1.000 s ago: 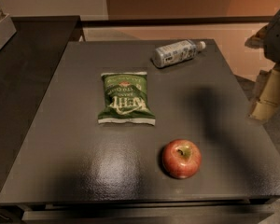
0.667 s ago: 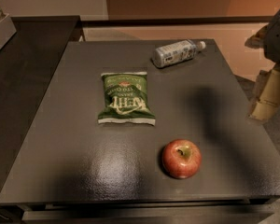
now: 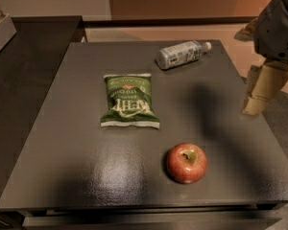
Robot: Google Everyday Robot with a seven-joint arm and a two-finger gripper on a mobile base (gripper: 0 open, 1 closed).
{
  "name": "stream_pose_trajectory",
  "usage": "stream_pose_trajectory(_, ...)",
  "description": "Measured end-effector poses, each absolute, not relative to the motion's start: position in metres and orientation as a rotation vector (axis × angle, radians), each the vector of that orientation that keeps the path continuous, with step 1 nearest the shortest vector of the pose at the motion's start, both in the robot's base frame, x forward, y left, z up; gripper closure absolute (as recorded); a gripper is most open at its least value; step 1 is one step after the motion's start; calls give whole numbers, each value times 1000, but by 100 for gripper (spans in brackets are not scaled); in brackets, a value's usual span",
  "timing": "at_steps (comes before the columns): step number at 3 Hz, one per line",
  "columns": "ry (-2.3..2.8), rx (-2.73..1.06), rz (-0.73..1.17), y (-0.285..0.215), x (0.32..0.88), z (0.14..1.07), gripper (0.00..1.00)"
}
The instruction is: Pick green jalapeno chip bag
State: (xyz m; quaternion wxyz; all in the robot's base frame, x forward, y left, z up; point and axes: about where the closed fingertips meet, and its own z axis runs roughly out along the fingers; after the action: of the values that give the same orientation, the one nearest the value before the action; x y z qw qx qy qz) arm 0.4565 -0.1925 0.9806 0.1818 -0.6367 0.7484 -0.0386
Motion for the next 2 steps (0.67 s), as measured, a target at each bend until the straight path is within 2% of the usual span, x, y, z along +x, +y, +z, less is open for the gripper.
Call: stream_pose_trajectory(2,1845,-2005,-72,-126,493,976,0)
